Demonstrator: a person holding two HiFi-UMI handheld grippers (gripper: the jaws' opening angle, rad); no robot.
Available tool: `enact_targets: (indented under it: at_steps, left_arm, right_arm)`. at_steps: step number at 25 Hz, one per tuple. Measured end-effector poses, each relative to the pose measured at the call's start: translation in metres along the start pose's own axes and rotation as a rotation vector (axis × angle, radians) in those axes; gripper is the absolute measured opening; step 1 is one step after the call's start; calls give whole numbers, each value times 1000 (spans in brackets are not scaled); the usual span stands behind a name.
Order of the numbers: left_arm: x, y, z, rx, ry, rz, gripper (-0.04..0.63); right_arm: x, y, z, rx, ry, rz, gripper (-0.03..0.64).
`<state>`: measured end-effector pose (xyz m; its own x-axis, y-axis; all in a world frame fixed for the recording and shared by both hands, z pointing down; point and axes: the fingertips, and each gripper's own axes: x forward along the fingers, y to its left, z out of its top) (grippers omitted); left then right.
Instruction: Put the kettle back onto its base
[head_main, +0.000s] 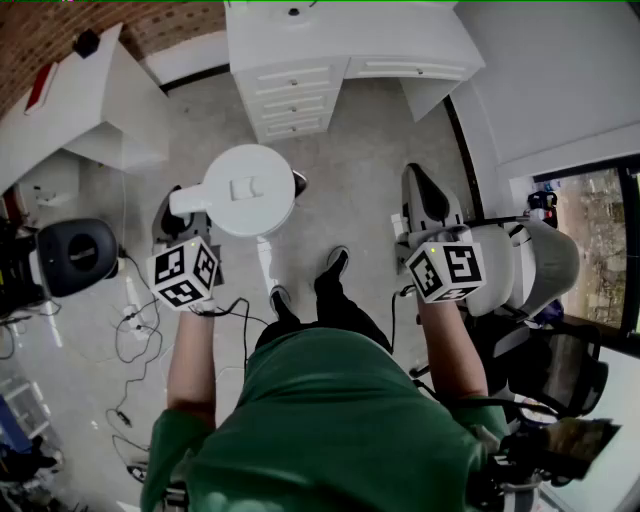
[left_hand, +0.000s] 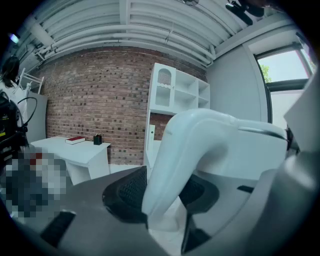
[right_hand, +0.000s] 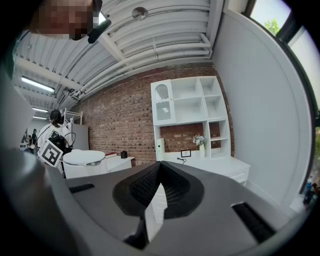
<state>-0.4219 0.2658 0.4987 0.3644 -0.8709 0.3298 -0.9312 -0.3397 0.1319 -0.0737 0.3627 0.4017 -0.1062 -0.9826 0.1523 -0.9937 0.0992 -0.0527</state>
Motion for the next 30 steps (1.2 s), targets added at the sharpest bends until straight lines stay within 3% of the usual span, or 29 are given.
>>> enact_targets:
  at_steps: [5, 11, 16, 21, 30]
  left_arm:
    - [-41, 51, -44, -16, 83, 15, 179]
    - [-74, 63, -66, -24, 121, 26, 179]
    - [-58, 56, -30, -55, 55, 60, 179]
    - [-26, 35, 26, -70, -38, 98, 179]
    - [22, -17, 90, -197, -128, 116, 179]
  right_arm:
    - [-11, 52, -7, -19, -6, 4, 21]
    - [-12, 79, 0, 10, -42, 57, 21]
    - [9, 63, 26, 0, -96, 95, 21]
    - [28, 15, 40, 15, -116, 101, 21]
    - [49, -76, 65, 44, -167, 130, 21]
